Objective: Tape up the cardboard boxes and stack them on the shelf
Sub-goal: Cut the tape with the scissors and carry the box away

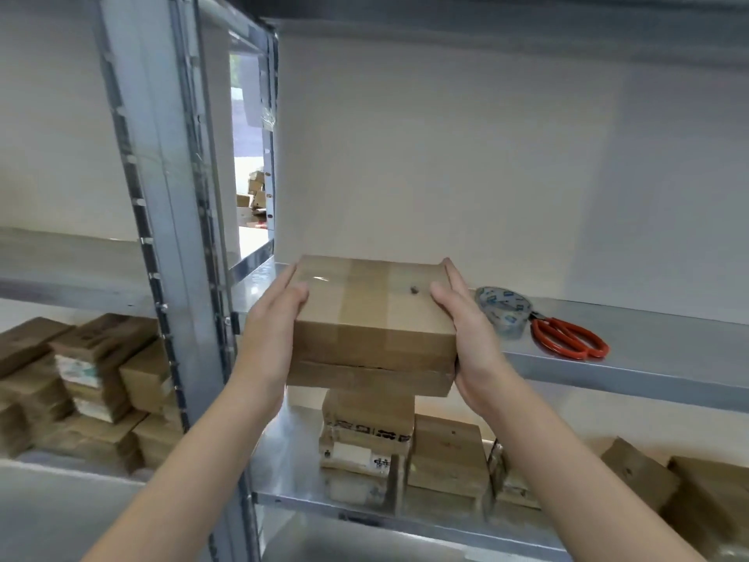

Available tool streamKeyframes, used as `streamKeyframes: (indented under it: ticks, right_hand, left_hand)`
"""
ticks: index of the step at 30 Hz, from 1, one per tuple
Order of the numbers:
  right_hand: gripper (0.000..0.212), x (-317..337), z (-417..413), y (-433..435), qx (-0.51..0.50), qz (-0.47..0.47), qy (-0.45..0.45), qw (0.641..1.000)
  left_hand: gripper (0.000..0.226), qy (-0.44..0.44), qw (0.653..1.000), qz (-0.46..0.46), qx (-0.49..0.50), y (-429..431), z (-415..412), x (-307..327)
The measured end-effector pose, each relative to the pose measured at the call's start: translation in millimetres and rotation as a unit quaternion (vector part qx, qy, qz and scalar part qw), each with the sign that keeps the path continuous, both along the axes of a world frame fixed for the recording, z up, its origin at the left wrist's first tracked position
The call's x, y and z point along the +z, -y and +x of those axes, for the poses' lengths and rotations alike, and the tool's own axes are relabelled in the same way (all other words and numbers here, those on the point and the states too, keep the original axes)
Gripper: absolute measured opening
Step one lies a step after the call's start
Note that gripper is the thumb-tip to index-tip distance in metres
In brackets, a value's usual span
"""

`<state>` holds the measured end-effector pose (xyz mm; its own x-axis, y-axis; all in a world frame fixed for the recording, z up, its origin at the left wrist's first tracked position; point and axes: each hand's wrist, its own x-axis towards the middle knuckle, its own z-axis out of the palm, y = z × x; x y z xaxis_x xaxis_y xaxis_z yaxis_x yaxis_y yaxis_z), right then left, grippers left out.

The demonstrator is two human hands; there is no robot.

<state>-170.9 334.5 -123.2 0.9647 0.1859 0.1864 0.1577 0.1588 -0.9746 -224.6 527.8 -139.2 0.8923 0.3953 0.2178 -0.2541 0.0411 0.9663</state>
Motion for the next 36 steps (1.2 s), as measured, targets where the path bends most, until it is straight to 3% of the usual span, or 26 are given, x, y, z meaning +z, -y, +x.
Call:
streamKeyframes:
  ticks: [7,10,17,23,28,33,36]
  right_hand:
    - [0.059,-45.5,-87.0,64.5,0.046,-0.014,0.013,0.999]
    - [0.067,-84.9,-114.3,100.8,0.022,-0.009,-0.022,0.999]
    - [0.059,-171.4,-137.2,154.4,-0.056,-0.050,-0.084,0.994]
    - [0.052,-236.9,-99.5,170.4,-0.122,-0.030,-0.139,0.982]
    - [0.034,-250.3,-15.9,179.2,-0.177,0.011,-0.106,0.979]
    - [0.018,-247.3,63.0,191.2,-0.202,0.045,-0.112,0.972]
    - [0.012,-256.5,97.8,192.4,-0.208,0.060,-0.118,0.969]
  left_hand:
    - [0.049,0.019,0.999,-0.012,0.025,63.6,-94.4,-51.2]
    - [0.045,-0.014,1.000,0.006,-0.016,95.9,-110.3,-85.0]
    - [0.046,-0.085,0.994,-0.021,-0.058,154.7,-119.5,-175.3]
    - [0.047,-0.103,0.993,-0.040,-0.051,170.1,-82.1,-237.4]
    - [0.037,-0.010,1.000,-0.019,-0.022,181.2,1.3,-252.2]
    - [0.032,-0.002,0.993,0.121,0.004,186.4,78.5,-246.6]
    - [0.036,-0.018,0.988,0.152,0.003,186.0,102.9,-245.7]
